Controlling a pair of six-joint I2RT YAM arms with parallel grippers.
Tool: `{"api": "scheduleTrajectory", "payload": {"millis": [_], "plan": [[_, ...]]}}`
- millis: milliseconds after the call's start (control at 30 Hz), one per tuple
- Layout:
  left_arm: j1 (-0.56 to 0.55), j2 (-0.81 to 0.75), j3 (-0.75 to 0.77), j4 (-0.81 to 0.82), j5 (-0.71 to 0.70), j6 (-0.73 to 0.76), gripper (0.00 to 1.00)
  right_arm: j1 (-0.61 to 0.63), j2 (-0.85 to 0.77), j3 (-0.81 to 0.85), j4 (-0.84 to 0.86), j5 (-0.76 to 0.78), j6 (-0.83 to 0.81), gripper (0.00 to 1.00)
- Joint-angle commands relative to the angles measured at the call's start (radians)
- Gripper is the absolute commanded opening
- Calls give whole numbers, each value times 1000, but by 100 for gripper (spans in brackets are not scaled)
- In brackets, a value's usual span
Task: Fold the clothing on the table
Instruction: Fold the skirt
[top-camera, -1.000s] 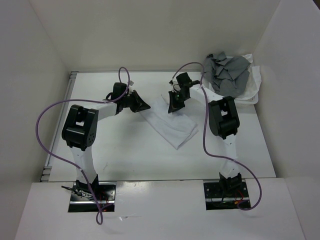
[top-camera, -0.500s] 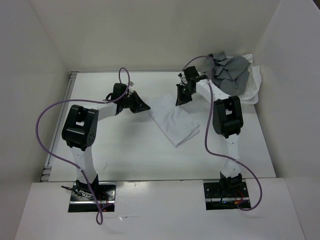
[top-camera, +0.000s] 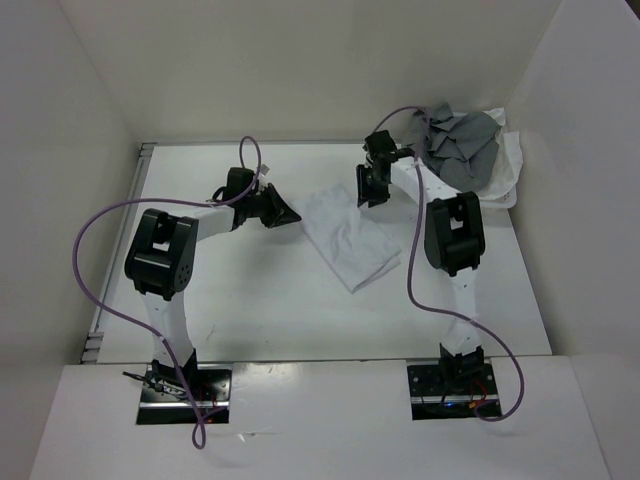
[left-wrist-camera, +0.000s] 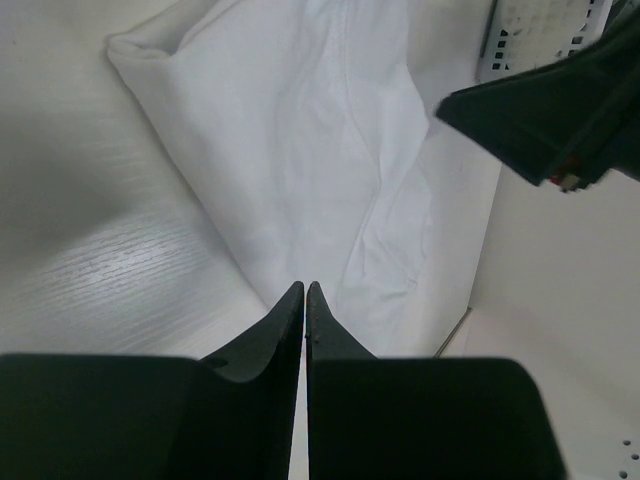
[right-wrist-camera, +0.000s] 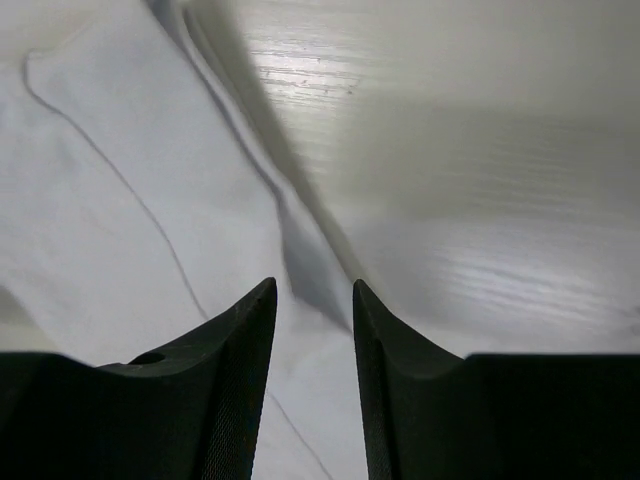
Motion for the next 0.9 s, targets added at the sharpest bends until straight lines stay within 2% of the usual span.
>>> {"api": "scheduleTrajectory", "payload": {"millis": [0, 100, 233, 367, 500, 733, 867], "plan": [[4, 0, -8, 26, 29, 26, 8, 44, -223, -13, 10, 198, 9, 42], [4, -10, -8, 26, 38, 26, 8, 92, -288, -63, 19, 223, 18, 42], [4, -19, 2, 26, 47, 17, 8, 129, -297, -149, 30, 100, 27, 34], [4, -19, 2, 35, 47, 8, 8, 115, -276, -224, 71, -70, 47, 24], [-5, -28, -8, 35, 56, 8, 8, 70, -215, -243, 91, -120, 47, 22], [-40, -46, -26, 44, 76, 29, 8, 8, -103, -195, 91, -77, 36, 21], [-107, -69, -26, 20, 76, 84, 8, -2, -61, -185, 91, -54, 36, 19]]}}
